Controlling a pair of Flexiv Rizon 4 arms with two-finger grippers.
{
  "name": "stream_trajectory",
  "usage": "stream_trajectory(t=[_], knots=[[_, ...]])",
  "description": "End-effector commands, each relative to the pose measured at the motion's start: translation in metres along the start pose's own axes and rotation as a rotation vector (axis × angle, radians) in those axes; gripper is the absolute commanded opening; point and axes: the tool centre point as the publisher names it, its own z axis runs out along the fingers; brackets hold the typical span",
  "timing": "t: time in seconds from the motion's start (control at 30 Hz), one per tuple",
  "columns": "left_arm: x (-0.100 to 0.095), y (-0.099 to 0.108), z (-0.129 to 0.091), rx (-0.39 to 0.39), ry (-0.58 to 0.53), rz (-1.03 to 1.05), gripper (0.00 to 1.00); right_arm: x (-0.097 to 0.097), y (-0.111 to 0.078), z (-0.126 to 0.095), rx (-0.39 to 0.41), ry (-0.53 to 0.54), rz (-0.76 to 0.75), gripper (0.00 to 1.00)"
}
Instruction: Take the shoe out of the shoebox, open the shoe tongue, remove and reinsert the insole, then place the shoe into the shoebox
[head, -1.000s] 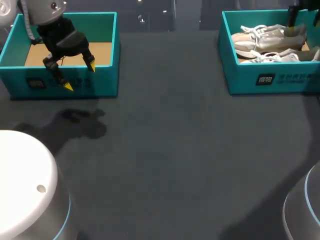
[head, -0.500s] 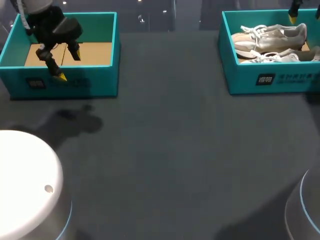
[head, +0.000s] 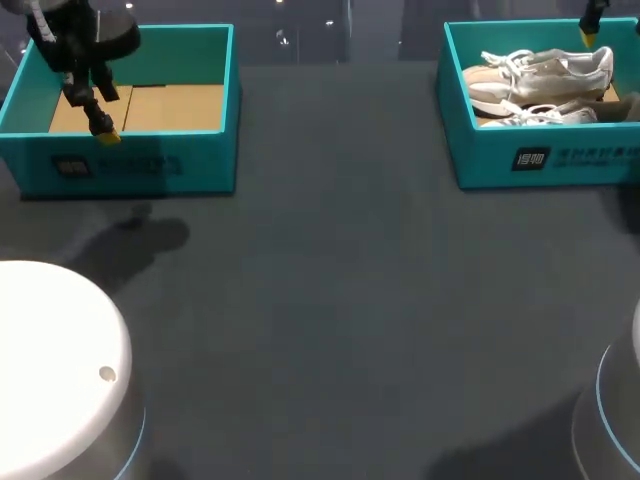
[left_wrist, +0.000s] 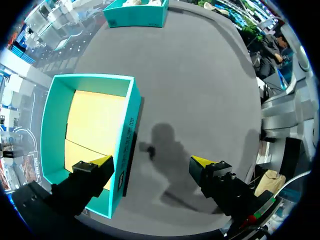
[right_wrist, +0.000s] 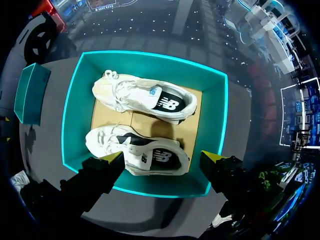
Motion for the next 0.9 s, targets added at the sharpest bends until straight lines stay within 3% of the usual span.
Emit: stream_trajectory(t=[0.03,0.3,0.67,0.9], knots=[[0.010,0.003,-0.002,-0.043,-0.122,-0.269,1.00,0.007,-0.006,-0.003,-0.001,-0.029,0.059,1.00],[-0.001,0.029,-0.012,-0.135,-0.040,-0.706,1.00,0.024,-0.043,-0.022,0.008,-0.041,0.141,1.00],[-0.024,0.064,-0.032,-0.143,-0.038,-1.127,1.00,0.041,-0.082,-0.041,0.037,-0.024,0.205,1.00],[-0.039,0.088,-0.037,-0.110,-0.065,-1.366,1.00,0.053,-0.093,-0.044,0.060,0.006,0.222,1.00]])
